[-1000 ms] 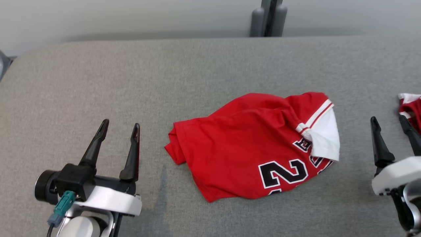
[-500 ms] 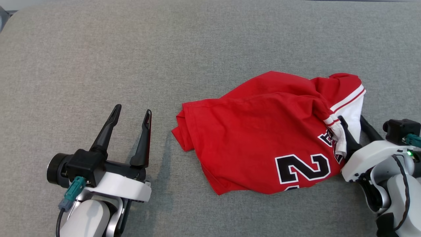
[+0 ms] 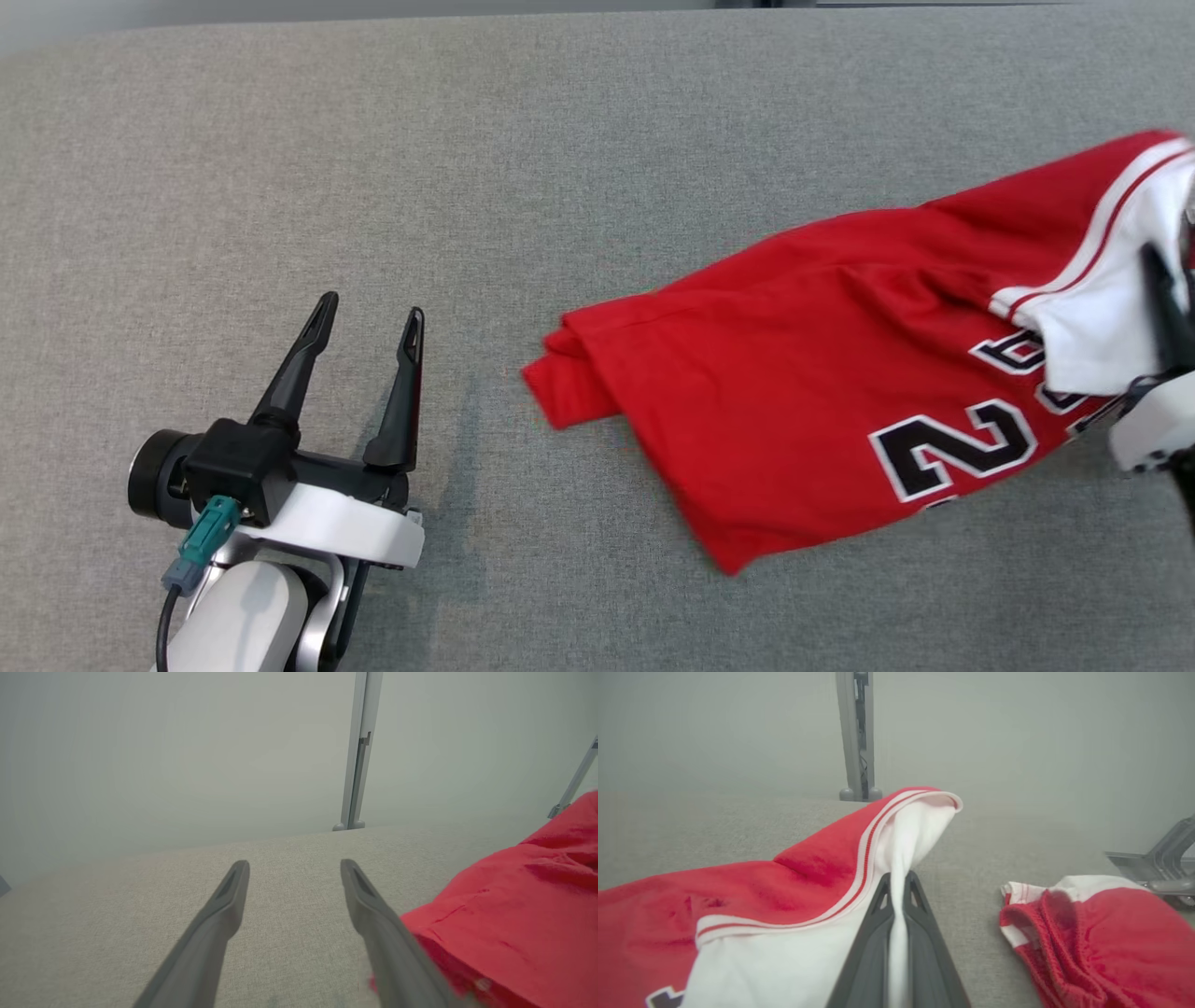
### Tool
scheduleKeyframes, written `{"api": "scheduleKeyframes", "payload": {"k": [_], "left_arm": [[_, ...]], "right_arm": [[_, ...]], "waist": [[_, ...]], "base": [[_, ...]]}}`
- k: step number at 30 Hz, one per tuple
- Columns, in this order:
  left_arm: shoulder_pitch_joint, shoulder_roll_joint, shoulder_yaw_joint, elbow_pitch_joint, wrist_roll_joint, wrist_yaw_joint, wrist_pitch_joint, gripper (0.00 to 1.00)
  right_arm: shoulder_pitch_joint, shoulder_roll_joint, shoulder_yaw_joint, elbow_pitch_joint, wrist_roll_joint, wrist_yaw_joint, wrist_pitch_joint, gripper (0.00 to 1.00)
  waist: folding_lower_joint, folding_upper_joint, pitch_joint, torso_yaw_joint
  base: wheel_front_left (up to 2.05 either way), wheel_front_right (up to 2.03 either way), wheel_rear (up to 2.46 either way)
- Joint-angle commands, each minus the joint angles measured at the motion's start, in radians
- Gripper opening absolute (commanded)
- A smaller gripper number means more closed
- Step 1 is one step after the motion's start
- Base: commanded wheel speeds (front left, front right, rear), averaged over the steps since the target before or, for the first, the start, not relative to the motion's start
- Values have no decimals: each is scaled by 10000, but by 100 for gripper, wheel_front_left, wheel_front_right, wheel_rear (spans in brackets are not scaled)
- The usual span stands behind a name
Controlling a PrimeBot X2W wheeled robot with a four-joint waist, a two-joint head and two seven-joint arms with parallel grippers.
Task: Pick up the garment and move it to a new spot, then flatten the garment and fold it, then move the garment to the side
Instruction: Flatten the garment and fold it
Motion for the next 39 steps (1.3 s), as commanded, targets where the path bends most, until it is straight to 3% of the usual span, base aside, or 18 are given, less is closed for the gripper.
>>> {"api": "scheduleKeyframes", "payload": {"k": [1,3,8,15,16,17,18,19,29,35,39], "left_arm": [[-180,39,29,20,-8,-17,-58,100],[-230,23,0,31,-16,-43,-52,100],[-258,-22,-20,95,-89,-108,-80,100],[-326,-159,-91,305,-149,-191,-127,100],[-322,-155,-96,327,-147,-202,-134,100],[-315,-144,-102,351,-145,-208,-135,100],[-307,-129,-105,362,-140,-200,-140,100],[-304,-110,-102,362,-137,-193,-144,100],[-85,76,6,326,-101,33,-133,100],[239,253,222,162,-155,338,-89,100],[449,360,345,20,-203,501,-50,100]], "right_arm": [[52,-92,-66,-379,-265,-7,181,0],[55,-252,-105,-1224,-904,-7,696,0],[302,17,1157,-2419,-1449,-5,2055,0],[943,759,1833,-1648,-1022,-7,2304,0],[987,854,1762,-1525,-1010,-7,2203,15],[1051,927,1699,-1409,-958,-7,2098,41],[1099,1027,1610,-1356,-890,-7,1925,85],[1151,1120,1503,-1299,-817,-7,1759,100],[1725,1819,136,-1882,114,-5,36,100],[2182,1986,-898,-2760,-123,-5,-376,100],[2350,2016,-977,-3177,-332,-5,-309,100]], "waist": [[0,0,8,7],[0,0,37,29],[0,0,129,108],[0,0,110,238],[0,0,90,235],[0,0,69,227],[0,0,48,215],[0,0,28,197],[0,0,-466,-137],[0,0,-965,-309],[0,0,-1172,-356]], "base": [[0,0,0],[0,0,0],[0,0,0],[0,0,0],[0,0,0],[0,0,0],[0,0,0],[0,0,0],[0,0,0],[0,0,0],[0,0,0]]}}
